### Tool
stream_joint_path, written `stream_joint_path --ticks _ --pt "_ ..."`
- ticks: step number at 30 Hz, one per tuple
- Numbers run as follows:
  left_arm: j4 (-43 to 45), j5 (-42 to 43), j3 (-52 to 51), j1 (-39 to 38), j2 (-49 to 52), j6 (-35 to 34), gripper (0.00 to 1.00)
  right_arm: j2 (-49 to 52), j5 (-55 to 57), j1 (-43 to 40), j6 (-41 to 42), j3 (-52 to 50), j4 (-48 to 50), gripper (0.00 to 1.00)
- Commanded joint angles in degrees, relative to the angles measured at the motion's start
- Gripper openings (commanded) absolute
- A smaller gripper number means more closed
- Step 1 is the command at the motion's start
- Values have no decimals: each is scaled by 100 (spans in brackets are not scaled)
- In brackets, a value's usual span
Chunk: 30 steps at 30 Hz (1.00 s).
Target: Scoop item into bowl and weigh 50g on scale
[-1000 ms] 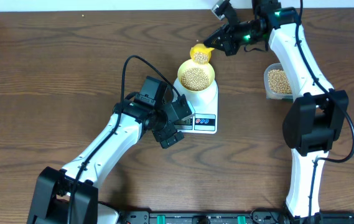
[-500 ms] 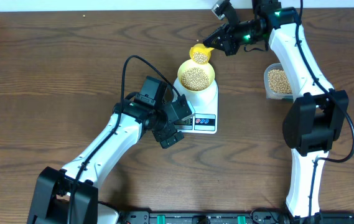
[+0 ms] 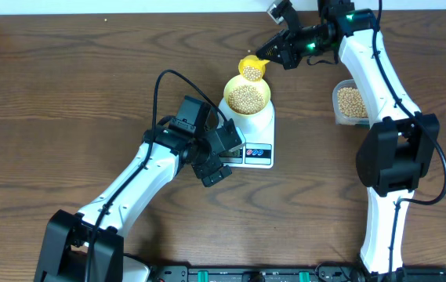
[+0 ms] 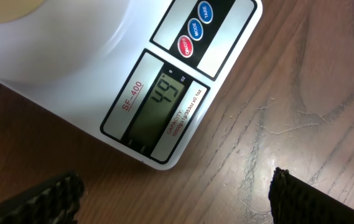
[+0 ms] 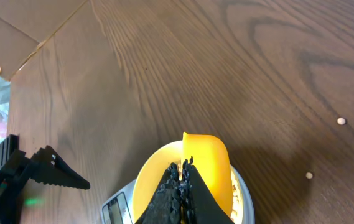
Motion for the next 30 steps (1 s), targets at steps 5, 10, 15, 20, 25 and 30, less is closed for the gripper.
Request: stream_joint_path --ticks 5,10,15,20,25,30 --pt "-17 70 -13 15 -20 59 98 -197 -155 44 66 61 -4 2" --pt "-17 72 -13 15 -20 59 98 -197 -269 17 68 61 -2 1" --pt "-17 70 -13 15 -20 59 98 -197 -614 -35 70 61 2 1" --pt "-17 70 -13 15 -20 59 98 -197 -621 -74 66 61 0 2" --pt "-17 70 -13 15 -20 59 98 -197 -623 -101 63 61 24 1" --pt "-17 70 -13 15 -20 59 98 -197 -621 -111 63 61 105 1"
